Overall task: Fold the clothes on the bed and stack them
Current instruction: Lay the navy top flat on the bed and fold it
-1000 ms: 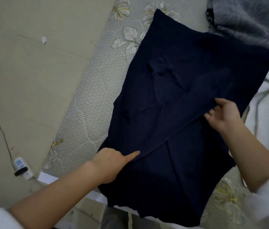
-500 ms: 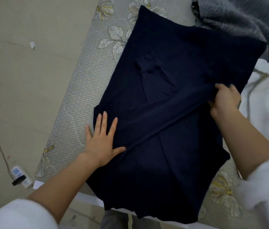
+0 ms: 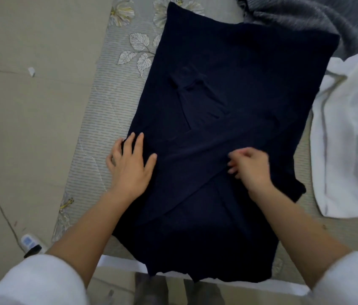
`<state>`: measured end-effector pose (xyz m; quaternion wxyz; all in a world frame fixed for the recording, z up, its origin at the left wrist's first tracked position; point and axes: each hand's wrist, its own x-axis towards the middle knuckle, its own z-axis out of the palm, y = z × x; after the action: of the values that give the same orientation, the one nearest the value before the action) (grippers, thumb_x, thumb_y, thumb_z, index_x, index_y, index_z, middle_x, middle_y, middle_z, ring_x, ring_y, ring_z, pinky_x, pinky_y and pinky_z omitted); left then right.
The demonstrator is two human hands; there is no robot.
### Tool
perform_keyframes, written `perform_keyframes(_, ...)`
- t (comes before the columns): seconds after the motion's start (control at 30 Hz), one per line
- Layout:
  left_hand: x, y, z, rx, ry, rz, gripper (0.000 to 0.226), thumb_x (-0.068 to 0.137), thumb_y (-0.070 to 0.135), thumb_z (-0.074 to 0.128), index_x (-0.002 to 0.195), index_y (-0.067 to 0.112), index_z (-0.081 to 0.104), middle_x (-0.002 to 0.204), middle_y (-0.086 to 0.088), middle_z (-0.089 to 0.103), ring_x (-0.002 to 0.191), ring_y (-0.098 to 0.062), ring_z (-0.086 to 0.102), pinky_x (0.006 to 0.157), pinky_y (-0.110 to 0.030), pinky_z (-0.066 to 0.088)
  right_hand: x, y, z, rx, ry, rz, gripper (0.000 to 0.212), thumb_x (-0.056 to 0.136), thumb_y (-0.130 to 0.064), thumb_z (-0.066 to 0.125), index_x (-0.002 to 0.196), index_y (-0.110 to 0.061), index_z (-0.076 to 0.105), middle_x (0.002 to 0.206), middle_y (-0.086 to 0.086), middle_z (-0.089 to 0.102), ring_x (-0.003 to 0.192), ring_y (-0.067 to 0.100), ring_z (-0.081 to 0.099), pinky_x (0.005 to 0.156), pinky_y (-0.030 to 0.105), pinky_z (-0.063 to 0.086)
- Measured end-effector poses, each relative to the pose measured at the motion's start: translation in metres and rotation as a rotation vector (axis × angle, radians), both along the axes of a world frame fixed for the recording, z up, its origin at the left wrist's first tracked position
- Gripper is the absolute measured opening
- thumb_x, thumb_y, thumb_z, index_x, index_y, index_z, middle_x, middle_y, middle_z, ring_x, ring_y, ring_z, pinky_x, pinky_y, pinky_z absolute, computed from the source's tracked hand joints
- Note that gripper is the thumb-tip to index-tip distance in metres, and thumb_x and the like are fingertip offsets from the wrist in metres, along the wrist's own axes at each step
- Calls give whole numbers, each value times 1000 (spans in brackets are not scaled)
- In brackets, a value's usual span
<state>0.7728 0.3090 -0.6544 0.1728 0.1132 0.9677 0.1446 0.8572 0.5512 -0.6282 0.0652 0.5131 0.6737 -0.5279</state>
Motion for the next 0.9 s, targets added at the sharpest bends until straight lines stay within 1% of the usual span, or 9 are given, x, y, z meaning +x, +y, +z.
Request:
perform_keyframes(0.1, -6, -8, -8, 59, 50, -4, 52, 97, 40, 42, 144, 19, 35, 148, -2, 36, 136, -27, 17, 107, -52, 20, 28, -59, -6, -323, -225, 255, 28, 89, -29, 62, 75, -5, 64, 56, 7, 68, 39, 16, 59, 33, 19, 35)
perform_keyframes(0.2, -12, -25, -14, 105, 97, -46, 40, 97, 35, 46, 133, 17, 49, 134, -5, 48, 125, -27, 27, 99, -48, 28, 49, -99, -12, -433, -230, 192, 37, 86, -39, 67, 83, -2, 67, 63, 8, 71, 43, 18, 63, 35, 18, 37)
perform_keyframes(0.33, -35, -39, -15, 179, 48, -85, 28, 96, 29, 52, 119, 16, 59, 115, -6, 62, 114, -29, 38, 95, -40, 35, 55, -130, -11, -521, -131, -23, 26, 85, -28, 71, 90, -3, 68, 63, 4, 71, 43, 14, 61, 37, 18, 38)
perform_keyframes(0.43, -54, -48, -7, 278, 0, -73, 15, 92, 15, 57, 106, 16, 64, 104, -7, 66, 110, -30, 47, 91, -21, 27, 54, -142, -6, -485, -93, -30, 16, 87, -19, 67, 89, -4, 66, 58, 2, 68, 43, 14, 60, 39, 19, 39)
perform_keyframes(0.53, -65, -59, 1, 405, -96, 79, 15, 89, 6, 58, 101, 16, 62, 105, -10, 64, 102, -29, 56, 89, -30, 40, 55, -151, 0, -512, -76, 85, 15, 88, -19, 64, 81, -6, 63, 57, 3, 67, 45, 15, 62, 38, 19, 40)
perform_keyframes(0.6, -61, -67, 0, 344, -155, 79, 27, 90, 6, 58, 116, 9, 58, 121, -14, 58, 111, -30, 53, 99, -36, 40, 55, -160, -2, -425, -85, 162, 21, 91, -25, 61, 77, -9, 59, 61, 2, 67, 45, 14, 61, 39, 20, 41)
perform_keyframes(0.7, -33, -74, 0, 271, -155, 57, 54, 94, 23, 56, 143, 13, 36, 140, -20, 35, 130, -32, 33, 113, -40, 26, 61, -165, -9, -198, -78, 158, 26, 91, -32, 61, 78, -10, 59, 64, 1, 65, 41, 8, 58, 38, 17, 39)
perform_keyframes(0.83, 40, -76, 6, 410, -166, 51, 72, 92, 38, 58, 150, 26, 16, 136, -9, 31, 118, -15, 34, 101, -26, 26, 96, -153, -14, -2, -9, 123, 17, 87, -28, 63, 74, -18, 61, 62, -4, 63, 50, 3, 57, 47, 21, 46)
perform_keyframes(0.9, 72, -83, 7, 443, -193, 83, 65, 94, 28, 57, 148, 24, 21, 136, -8, 40, 114, -10, 40, 96, -26, 34, 128, -143, -15, 124, -57, 195, 16, 86, -26, 64, 72, -22, 58, 57, -7, 57, 51, 1, 53, 47, 15, 41)
